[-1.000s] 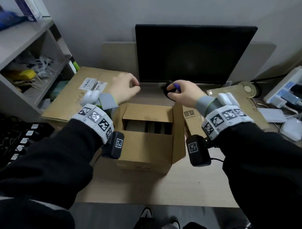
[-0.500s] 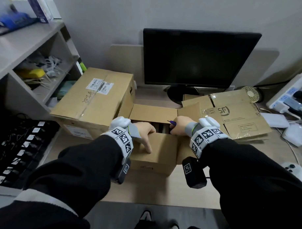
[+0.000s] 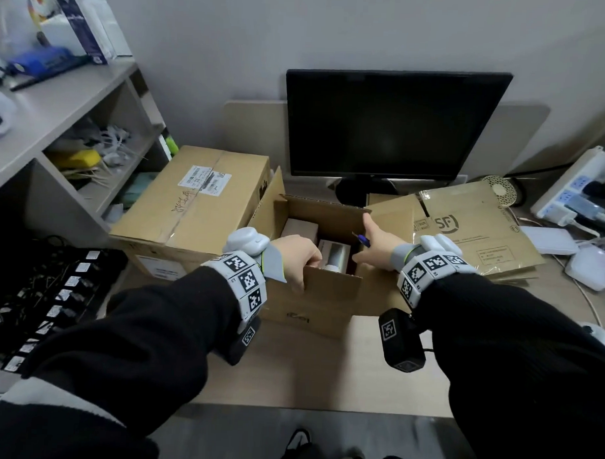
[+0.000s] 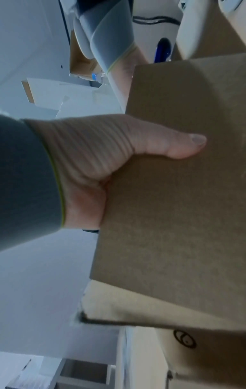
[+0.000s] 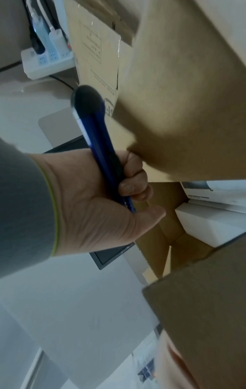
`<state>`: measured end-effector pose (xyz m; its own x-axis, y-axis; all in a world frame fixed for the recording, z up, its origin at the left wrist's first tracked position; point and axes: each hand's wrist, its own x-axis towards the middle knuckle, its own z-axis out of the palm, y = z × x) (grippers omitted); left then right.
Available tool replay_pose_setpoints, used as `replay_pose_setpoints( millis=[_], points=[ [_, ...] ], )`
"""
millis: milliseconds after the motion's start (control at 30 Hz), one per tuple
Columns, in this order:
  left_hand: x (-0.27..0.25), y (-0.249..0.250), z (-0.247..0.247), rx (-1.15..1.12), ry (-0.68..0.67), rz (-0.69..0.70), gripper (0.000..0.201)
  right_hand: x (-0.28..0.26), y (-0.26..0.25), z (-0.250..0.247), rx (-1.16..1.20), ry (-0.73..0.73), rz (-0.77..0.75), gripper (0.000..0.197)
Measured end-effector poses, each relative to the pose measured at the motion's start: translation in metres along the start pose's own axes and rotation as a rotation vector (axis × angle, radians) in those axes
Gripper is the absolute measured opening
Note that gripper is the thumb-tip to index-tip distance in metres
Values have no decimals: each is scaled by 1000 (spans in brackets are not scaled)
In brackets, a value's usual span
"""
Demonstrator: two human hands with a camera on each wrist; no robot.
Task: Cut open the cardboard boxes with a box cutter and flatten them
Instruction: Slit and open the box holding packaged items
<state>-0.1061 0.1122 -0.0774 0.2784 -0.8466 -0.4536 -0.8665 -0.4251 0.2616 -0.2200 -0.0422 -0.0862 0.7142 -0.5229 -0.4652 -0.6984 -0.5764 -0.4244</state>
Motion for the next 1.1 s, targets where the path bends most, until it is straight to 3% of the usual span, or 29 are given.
replay_pose_setpoints(
  millis=[100, 200, 233, 300, 333, 433, 533, 800, 1000, 1100],
  points=[
    [-9, 2, 2, -158, -66, -74, 51, 2, 2, -1, 39, 4, 12, 95],
    [-17, 11, 3, -353, -285, -225, 87, 2, 2, 3, 22, -10, 23, 93],
    [-20, 15, 4, -377, -337, -249, 85, 1, 2, 4, 14, -17, 24, 93],
    [-26, 19, 8, -384, -403, -234, 57, 0, 1, 8, 7, -23, 21, 94],
    [-29, 19, 14, -375, -419, -246, 51, -1, 1, 9, 3, -19, 21, 94],
    [-36, 8, 42, -173, -432, -314, 98, 1, -2, 13, 4, 3, 42, 92],
    [-33, -7, 67, 108, -304, -292, 115, 6, -3, 18, 10, 22, 60, 90],
    [-22, -6, 67, 60, -229, -268, 69, 17, 3, 30, -43, 66, 24, 79],
    [-11, -5, 71, 95, -203, -242, 60, 17, 15, 38, -83, 65, -18, 82],
    [-9, -4, 74, 113, -177, -245, 56, 16, 19, 43, -108, 86, -48, 75]
  ],
)
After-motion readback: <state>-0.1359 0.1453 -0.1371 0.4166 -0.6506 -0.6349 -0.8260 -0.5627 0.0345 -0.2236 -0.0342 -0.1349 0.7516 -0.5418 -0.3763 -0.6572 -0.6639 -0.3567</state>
